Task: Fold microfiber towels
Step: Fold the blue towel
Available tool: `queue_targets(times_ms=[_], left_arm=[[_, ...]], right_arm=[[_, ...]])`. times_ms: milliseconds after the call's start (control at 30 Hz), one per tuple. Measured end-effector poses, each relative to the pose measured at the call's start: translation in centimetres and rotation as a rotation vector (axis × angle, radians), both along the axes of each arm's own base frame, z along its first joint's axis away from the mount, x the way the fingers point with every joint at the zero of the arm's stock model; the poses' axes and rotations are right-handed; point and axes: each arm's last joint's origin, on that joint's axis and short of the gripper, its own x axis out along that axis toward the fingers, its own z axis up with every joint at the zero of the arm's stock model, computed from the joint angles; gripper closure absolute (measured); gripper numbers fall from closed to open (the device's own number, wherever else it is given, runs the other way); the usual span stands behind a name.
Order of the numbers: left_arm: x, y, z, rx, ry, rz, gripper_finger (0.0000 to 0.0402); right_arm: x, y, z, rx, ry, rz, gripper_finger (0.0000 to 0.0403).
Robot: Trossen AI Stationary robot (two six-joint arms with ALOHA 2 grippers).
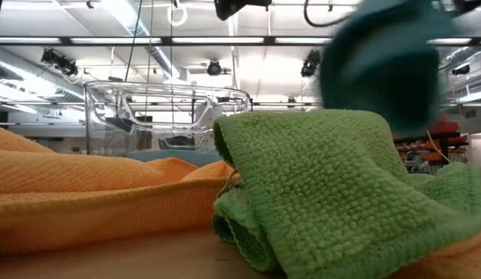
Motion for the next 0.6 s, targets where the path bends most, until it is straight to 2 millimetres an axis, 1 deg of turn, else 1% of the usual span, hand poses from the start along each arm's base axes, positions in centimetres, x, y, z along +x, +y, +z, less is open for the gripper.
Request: queue_targets(times_ms=[67, 167, 300, 400, 600], left_arm=[[0.0, 0.0, 0.0, 0.000, -0.002, 0.000, 0.0188], [0.1, 0.0, 0.1, 0.000, -0.010, -0.001, 0.0196], [0.1, 0.0, 0.1, -0.001, -0.019, 0.000, 0.0204], [0.1, 0.0, 0.1, -0.001, -0.018, -0.001, 0.0208], [0.1, 0.0, 0.1, -0.002, -0.018, -0.001, 0.0209]], right_arm=[[-0.6, 0.5, -0.2, 0.042, 0.067, 0.049, 0.0390], [-1.6, 1.0, 0.0, 0.119, 0.120, 0.113, 0.0390], [-2.9, 0.8, 0.1, 0.201, 0.226, 0.142, 0.0390], [-3.8, 0.7, -0.3, 0.234, 0.336, 0.182, 0.0390], [-4.5, 0.8, -0.7, 0.301, 0.454, 0.305, 0.0390]])
